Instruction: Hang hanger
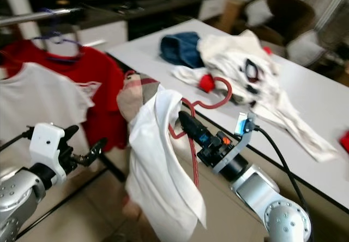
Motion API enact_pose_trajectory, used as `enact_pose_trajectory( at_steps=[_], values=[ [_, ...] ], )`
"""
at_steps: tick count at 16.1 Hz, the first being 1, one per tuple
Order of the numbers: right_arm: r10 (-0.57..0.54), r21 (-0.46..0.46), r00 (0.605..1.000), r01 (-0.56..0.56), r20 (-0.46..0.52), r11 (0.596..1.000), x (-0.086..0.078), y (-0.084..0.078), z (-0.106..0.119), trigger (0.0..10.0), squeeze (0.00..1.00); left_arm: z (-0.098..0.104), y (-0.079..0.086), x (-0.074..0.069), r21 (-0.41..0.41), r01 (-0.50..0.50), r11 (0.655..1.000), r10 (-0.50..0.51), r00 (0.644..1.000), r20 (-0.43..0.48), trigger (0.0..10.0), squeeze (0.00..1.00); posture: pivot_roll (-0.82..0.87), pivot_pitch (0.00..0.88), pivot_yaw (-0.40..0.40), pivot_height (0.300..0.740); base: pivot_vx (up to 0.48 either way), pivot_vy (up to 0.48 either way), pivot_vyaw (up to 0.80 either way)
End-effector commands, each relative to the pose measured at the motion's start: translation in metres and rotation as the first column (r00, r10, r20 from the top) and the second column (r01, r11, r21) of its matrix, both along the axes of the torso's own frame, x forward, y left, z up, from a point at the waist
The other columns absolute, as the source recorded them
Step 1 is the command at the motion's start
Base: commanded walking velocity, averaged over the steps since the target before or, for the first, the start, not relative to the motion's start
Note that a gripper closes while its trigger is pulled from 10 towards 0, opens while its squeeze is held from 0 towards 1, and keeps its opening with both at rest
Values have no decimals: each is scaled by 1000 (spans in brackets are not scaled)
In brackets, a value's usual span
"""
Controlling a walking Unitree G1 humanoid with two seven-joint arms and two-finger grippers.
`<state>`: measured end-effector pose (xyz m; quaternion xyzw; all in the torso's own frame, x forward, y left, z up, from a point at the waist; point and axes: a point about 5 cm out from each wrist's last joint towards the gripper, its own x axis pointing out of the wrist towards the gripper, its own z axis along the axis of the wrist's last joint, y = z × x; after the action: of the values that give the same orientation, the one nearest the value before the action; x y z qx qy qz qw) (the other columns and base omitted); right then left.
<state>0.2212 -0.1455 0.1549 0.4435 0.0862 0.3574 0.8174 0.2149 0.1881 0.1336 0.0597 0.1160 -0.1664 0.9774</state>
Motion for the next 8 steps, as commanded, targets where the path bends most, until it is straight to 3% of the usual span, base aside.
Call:
enact_pose_trajectory(
  at_steps=[1,4,8],
  values=[
    [-23,-30,999,24,23,999,2,-3,3,10000,0,0,-4,-1,-1,14,1000,-14,1000,5,10000,1000,23,0,-88,740,0,0,788],
    [-137,-182,990,142,37,973,15,-10,-6,10000,0,-1,-3,0,0,10,1000,-10,1000,7,10000,1000,21,0,-83,740,0,0,788],
    [-214,-288,974,227,79,930,29,-10,-8,10000,0,0,1,7,47,-28,999,27,999,31,10000,1000,25,0,-85,740,0,0,788]
  ],
)
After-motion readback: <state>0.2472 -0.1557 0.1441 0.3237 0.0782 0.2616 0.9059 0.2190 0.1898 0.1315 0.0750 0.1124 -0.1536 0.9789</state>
